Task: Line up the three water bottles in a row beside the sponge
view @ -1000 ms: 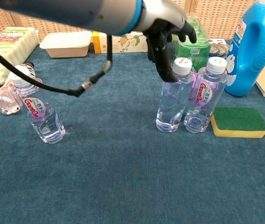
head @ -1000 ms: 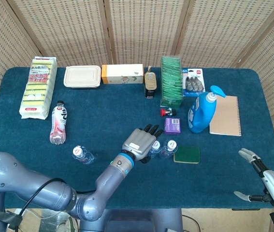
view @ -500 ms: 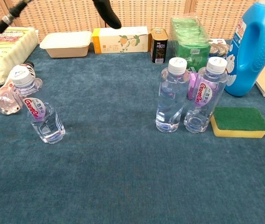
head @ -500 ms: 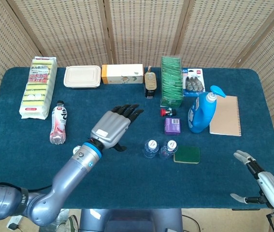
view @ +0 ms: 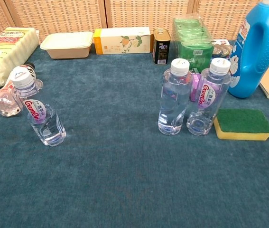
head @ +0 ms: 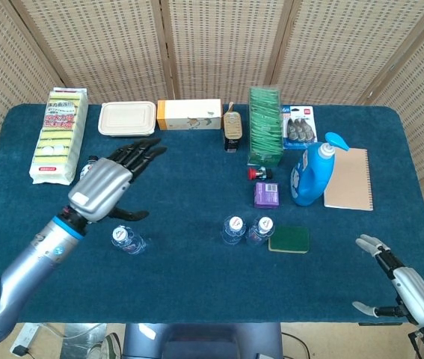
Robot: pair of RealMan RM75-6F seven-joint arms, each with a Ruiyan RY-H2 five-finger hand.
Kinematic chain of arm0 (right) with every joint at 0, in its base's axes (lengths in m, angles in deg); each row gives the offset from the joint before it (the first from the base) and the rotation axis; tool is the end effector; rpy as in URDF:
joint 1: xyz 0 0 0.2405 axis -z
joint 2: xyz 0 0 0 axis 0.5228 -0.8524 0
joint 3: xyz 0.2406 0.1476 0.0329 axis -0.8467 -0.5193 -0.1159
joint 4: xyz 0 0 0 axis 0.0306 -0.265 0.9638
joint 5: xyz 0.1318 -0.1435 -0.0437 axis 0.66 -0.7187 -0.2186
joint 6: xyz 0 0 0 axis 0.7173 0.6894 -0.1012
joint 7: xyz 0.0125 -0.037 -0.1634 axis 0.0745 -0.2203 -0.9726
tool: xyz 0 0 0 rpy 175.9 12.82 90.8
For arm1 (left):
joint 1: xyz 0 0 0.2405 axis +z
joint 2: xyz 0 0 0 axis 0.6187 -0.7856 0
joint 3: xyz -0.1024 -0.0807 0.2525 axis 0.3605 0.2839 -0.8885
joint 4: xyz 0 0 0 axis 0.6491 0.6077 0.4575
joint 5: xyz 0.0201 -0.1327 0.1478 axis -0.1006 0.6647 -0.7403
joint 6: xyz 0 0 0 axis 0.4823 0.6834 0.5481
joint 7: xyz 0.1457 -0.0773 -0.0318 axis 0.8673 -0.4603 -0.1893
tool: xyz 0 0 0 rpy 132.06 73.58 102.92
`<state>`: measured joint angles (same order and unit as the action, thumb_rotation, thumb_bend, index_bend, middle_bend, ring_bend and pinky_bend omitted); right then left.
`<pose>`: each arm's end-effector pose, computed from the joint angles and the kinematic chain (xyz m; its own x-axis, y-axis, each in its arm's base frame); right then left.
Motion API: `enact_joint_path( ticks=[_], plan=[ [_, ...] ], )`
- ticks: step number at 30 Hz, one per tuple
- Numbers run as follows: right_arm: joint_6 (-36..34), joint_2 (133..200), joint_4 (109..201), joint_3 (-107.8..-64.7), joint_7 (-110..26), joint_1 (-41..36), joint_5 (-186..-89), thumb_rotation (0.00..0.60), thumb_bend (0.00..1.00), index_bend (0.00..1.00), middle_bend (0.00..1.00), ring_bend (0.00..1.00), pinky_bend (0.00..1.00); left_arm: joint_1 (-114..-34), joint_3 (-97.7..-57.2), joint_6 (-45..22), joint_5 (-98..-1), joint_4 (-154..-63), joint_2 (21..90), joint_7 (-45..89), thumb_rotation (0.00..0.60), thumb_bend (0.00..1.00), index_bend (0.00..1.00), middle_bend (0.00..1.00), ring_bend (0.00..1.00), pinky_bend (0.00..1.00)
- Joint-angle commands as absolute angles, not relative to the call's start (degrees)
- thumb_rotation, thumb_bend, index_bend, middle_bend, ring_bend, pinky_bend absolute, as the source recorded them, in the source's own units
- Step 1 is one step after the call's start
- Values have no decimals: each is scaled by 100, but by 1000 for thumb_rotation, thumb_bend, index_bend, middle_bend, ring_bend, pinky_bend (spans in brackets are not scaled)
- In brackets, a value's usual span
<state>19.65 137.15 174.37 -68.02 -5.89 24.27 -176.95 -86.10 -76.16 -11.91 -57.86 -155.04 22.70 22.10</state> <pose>-0.3088 -0.1729 0.1920 -0.0428 -0.3063 0.9510 -0.9854 -0.1443 -0.0908 -0.0681 0.3476 0.1837 0.2635 0.1552 0.9521 0.8365 -0.5284 -0.1454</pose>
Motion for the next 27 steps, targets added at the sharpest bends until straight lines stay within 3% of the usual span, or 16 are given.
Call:
enact_joint_path(
  ticks=[1, 9, 12, 19, 27],
  plan=[
    [1944, 13713, 17475, -6778, -648, 2412, -17748, 600, 95, 72, 57, 13, 149, -6811, -8544, 214, -8288, -13127, 2318, -1166, 600, 54, 0, 0, 0, 117],
    [1877, 13728, 17625, -6729, -873, 2362, -17879, 600, 95, 72, 56, 13, 149, -6108, -9070, 951, -8739, -10868, 3454, -3068, 600, 27, 0, 0, 0, 117],
    [1874, 13725, 17653, -6714, -902, 2348, -17919, 600, 94, 72, 57, 13, 150, -6024, -9153, 1064, -8847, -10419, 3802, -3381, 600, 11, 0, 0, 0, 117],
    [1890, 13703, 17641, -6681, -831, 2332, -17941, 600, 95, 72, 57, 13, 149, -5839, -9249, 1429, -9047, -9597, 4812, -3869, 600, 4, 0, 0, 0, 117],
    [2010, 13674, 17525, -6657, -597, 2335, -17975, 600, 95, 72, 57, 13, 150, -5912, -9243, 1221, -8994, -9482, 5393, -3842, 600, 3, 0, 0, 0, 117]
  ],
)
